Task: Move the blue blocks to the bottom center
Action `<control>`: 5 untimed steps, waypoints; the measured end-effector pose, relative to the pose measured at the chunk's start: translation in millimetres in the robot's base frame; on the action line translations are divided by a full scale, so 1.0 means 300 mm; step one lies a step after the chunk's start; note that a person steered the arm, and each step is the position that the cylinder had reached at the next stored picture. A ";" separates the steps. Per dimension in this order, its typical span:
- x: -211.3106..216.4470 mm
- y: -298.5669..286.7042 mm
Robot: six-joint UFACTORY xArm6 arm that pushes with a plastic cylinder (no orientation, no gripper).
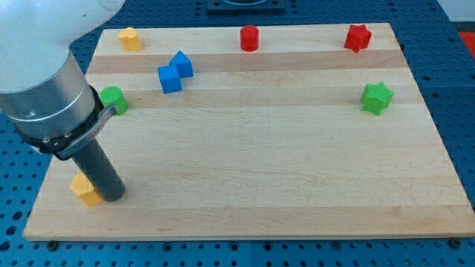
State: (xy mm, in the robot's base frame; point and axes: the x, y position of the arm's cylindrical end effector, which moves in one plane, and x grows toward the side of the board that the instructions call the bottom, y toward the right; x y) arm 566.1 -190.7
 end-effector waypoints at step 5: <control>-0.354 0.248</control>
State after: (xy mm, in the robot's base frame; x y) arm 459.9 -116.2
